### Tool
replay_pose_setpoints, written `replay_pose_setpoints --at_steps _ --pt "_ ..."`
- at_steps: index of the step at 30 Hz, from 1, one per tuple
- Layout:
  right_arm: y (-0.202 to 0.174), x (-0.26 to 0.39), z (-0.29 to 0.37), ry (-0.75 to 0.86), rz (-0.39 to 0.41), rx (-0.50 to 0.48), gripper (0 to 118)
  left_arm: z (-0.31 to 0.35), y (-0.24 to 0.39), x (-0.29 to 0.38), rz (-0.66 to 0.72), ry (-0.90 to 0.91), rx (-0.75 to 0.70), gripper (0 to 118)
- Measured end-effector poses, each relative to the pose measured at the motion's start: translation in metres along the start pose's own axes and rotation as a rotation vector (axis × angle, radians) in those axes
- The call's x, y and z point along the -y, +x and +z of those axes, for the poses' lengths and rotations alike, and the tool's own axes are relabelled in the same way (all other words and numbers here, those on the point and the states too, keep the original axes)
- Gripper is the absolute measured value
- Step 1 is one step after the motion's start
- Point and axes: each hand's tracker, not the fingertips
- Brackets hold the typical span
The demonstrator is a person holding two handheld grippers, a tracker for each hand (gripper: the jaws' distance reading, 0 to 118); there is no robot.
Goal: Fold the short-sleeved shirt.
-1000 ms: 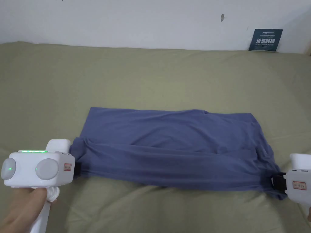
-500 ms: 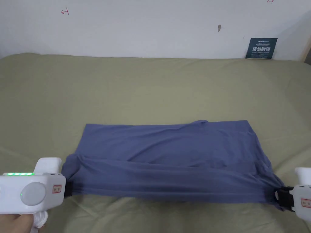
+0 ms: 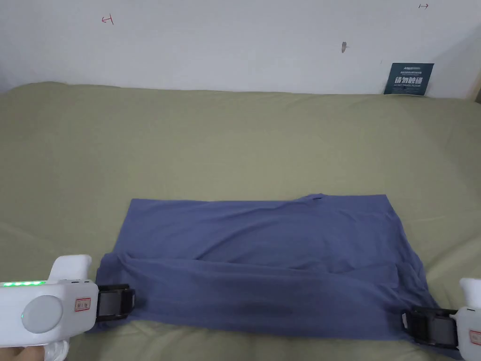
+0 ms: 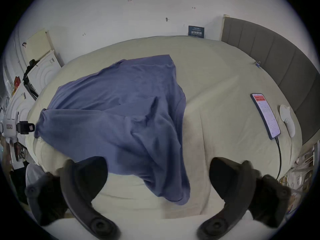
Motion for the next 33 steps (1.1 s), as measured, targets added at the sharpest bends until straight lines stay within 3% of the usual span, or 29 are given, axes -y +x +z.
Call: replay_pose_setpoints --at_steps 4,5,6,7,8,9,14,18,24,25,26,27,31,33 --pt "-0.003 -0.027 0.008 0.092 -0.011 0.012 102 0.009 0.011 -0.028 -0.018 0.058 -0.033 110" --pt "-0.004 -0.036 0.008 0.110 -0.016 0.019 81 0.009 0.014 -0.036 -0.022 0.062 -0.030 94" --pt "-0.005 -0.045 0.008 0.140 -0.025 0.029 39 0.009 0.018 -0.045 -0.019 0.082 -0.031 59" --pt "-0.007 -0.054 0.007 0.169 -0.034 0.027 0 0.008 0.020 -0.054 -0.023 0.087 -0.024 3" --pt "-0.009 -0.065 0.004 0.181 -0.032 0.032 0 0.002 0.024 -0.064 -0.030 0.089 -0.002 0" --pt "-0.010 -0.078 0.000 0.252 -0.057 0.080 0 -0.002 0.029 -0.075 -0.026 0.115 -0.016 0" --pt "-0.017 -0.129 -0.030 0.178 -0.053 0.041 0 -0.044 0.029 -0.123 -0.025 0.106 -0.004 0" --pt "-0.014 -0.159 -0.066 0.131 0.003 0.083 0 -0.083 0.032 -0.165 -0.024 0.087 -0.027 0" --pt "-0.004 -0.178 -0.111 0.070 0.024 0.104 0 -0.149 0.039 -0.206 -0.063 -0.008 -0.092 2" --pt "-0.003 -0.178 -0.114 0.064 0.024 0.107 0 -0.153 0.039 -0.208 -0.065 -0.009 -0.098 19" --pt "-0.002 -0.178 -0.117 0.060 0.024 0.106 0 -0.156 0.039 -0.211 -0.067 -0.020 -0.116 76" --pt "0.000 -0.178 -0.121 0.052 0.024 0.112 0 -0.157 0.039 -0.211 -0.059 -0.026 -0.131 117" --pt "0.002 -0.176 -0.131 0.029 0.043 0.111 0 -0.175 0.029 -0.215 -0.068 -0.031 -0.141 114" --pt "0.003 -0.176 -0.137 0.022 0.048 0.116 0 -0.181 0.028 -0.210 -0.077 -0.082 -0.140 106"
